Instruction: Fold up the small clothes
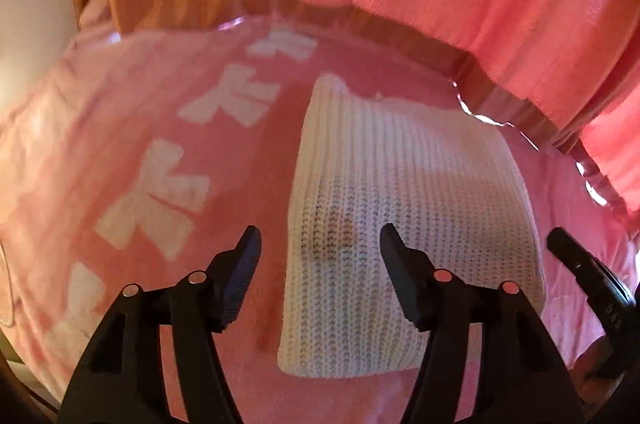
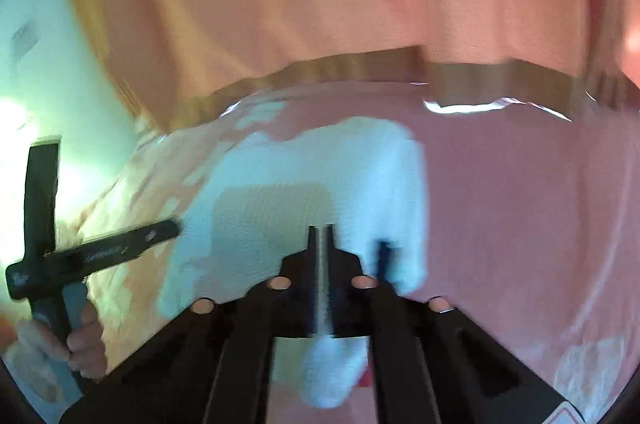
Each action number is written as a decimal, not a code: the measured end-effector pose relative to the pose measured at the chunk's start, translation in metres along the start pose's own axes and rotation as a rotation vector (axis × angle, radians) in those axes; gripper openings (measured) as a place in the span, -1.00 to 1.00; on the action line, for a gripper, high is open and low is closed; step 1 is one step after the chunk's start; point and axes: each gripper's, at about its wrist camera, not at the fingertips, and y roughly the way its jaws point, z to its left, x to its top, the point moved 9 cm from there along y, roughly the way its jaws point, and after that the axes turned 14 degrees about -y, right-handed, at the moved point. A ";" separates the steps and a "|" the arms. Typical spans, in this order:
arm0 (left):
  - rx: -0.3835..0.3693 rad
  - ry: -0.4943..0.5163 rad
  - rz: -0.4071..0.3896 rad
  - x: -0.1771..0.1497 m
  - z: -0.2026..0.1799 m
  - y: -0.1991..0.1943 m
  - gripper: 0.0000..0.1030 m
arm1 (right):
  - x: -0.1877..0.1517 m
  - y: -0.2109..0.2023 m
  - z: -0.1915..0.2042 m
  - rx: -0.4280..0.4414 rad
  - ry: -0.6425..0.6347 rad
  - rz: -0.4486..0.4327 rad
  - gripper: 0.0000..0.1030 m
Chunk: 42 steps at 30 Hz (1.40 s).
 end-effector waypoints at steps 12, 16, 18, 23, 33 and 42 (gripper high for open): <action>0.094 0.194 -0.092 -0.021 -0.023 -0.005 0.35 | -0.003 -0.024 -0.011 -0.212 -0.114 0.012 -0.93; 0.094 0.237 -0.171 -0.029 -0.034 -0.034 0.35 | -0.011 -0.053 -0.013 -0.262 -0.121 -0.013 -0.86; 0.110 0.238 -0.204 -0.034 -0.036 -0.043 0.36 | -0.014 -0.064 -0.022 -0.287 -0.095 -0.024 -0.64; 0.137 0.219 -0.240 -0.052 -0.037 -0.047 0.55 | -0.051 -0.085 -0.037 -0.313 0.034 -0.003 -0.16; 0.148 0.192 -0.266 -0.085 -0.042 -0.053 0.69 | -0.097 -0.087 -0.017 -0.339 0.002 0.042 0.16; 0.138 0.176 -0.262 -0.097 -0.040 -0.052 0.69 | -0.110 -0.082 -0.010 -0.353 -0.037 0.062 0.20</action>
